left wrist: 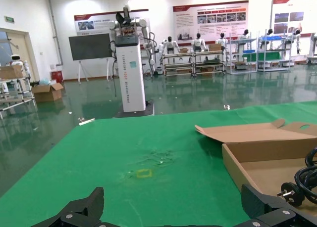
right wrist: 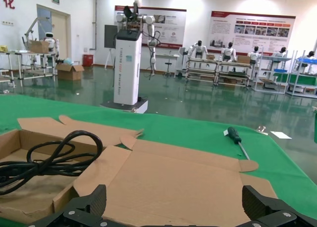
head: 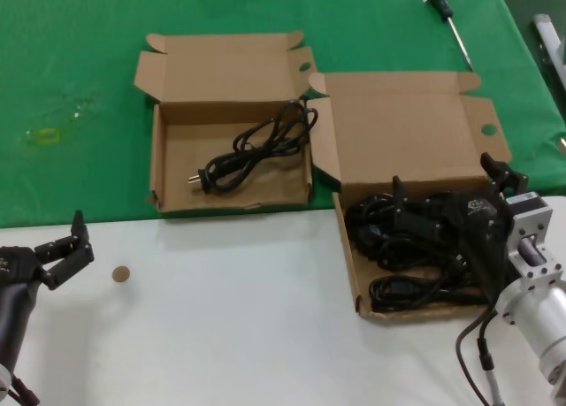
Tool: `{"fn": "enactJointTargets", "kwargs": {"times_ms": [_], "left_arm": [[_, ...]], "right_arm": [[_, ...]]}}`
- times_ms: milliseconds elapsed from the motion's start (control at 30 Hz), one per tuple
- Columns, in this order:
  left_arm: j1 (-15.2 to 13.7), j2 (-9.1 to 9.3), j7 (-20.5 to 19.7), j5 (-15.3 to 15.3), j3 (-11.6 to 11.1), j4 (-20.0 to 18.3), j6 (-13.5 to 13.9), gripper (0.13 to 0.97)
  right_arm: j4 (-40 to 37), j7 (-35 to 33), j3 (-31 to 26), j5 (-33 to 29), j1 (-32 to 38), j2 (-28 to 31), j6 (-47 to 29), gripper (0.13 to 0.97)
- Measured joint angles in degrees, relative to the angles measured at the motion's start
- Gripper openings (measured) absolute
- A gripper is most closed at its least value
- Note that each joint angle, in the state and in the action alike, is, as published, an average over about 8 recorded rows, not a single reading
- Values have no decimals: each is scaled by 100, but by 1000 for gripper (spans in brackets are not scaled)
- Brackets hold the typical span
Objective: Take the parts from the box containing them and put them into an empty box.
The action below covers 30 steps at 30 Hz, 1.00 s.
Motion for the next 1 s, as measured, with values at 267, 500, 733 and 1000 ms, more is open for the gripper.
{"fn": "enactJointTargets", "kwargs": {"times_ms": [267, 500, 733, 1000], "left_arm": [[0, 0, 0, 0, 0, 0, 0, 966], [0, 0, 0, 0, 0, 0, 0, 966], [0, 0, 0, 0, 0, 0, 0, 966], [0, 0, 0, 0, 0, 0, 0, 966]], "right_arm": [[0, 0, 0, 0, 0, 0, 0, 966], [0, 0, 0, 0, 0, 0, 0, 966], [0, 0, 0, 0, 0, 0, 0, 966], [0, 0, 0, 0, 0, 0, 0, 966]]}}
